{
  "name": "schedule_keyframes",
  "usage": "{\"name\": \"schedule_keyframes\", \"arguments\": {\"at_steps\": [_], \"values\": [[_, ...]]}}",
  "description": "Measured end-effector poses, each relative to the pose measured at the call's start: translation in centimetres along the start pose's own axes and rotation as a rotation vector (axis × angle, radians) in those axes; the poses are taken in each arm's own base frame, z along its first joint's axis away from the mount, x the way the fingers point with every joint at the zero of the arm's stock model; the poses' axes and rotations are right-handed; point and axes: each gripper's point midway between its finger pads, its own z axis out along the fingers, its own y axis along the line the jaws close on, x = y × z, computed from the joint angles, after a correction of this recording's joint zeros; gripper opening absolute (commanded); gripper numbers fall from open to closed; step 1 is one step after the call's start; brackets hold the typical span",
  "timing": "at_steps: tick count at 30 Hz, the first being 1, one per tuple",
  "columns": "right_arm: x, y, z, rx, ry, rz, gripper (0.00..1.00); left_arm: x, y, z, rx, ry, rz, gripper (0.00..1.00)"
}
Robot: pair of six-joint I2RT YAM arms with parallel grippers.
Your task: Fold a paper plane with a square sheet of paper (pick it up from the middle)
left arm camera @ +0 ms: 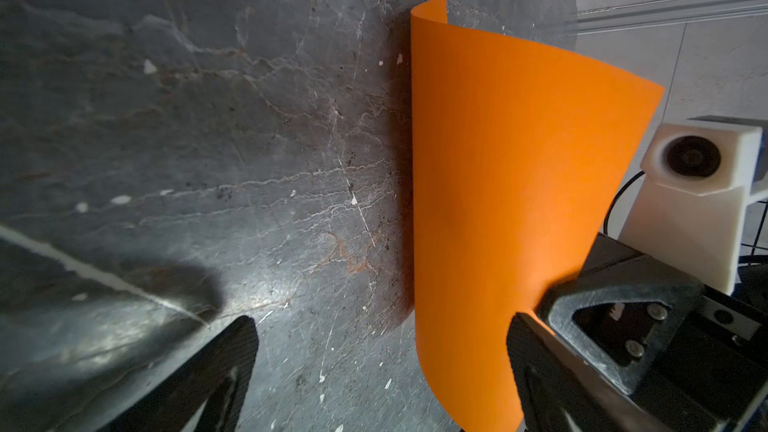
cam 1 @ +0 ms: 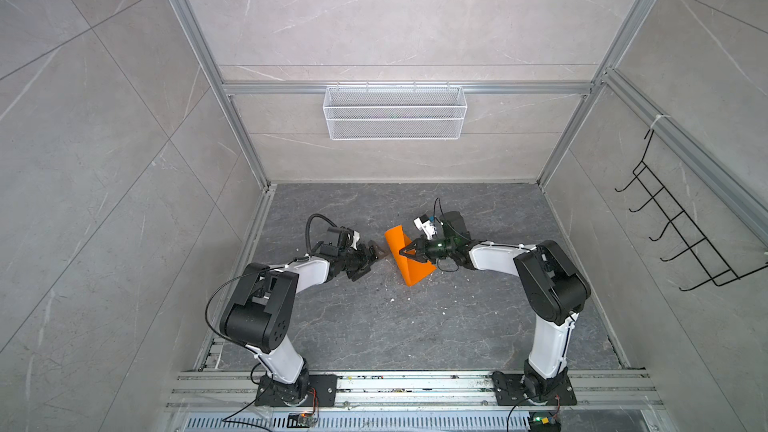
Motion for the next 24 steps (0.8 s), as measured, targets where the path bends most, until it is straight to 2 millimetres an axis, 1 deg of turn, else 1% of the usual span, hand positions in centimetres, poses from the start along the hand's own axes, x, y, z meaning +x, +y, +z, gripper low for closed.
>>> {"name": "schedule_keyframes", "arguments": {"at_steps": [3,7,12,14,17,21,24], "values": [[-0.1,0.3,0.4,0.01,0.011,0.018,0.0,0.0,0.4,-0.4,-0.02,-0.025,-0.001,0.93],[0.2,1.7,1.4,0.004,0.024,0.041,0.0,-0.2,1.2,-1.4,-0.061,-0.084,-0.009,0.91],[1.5,3.6,2.8,-0.027,0.049,0.128,0.0,-0.6,2.2,-3.7,-0.098,-0.19,-0.033,0.9],[1.3,4.5,3.0,-0.056,0.043,0.161,0.0,-0.9,2.6,-4.8,-0.11,-0.236,-0.039,0.9],[0.5,5.5,2.9,-0.094,0.021,0.192,0.0,-1.3,2.4,-5.9,-0.11,-0.285,-0.033,0.9],[-0.4,6.1,2.7,-0.128,-0.001,0.23,0.0,-1.5,2.0,-6.0,-0.093,-0.293,-0.025,0.9],[-1.0,5.5,2.8,-0.142,-0.015,0.25,0.0,-1.3,1.8,-5.4,-0.074,-0.263,-0.024,0.9]]}}
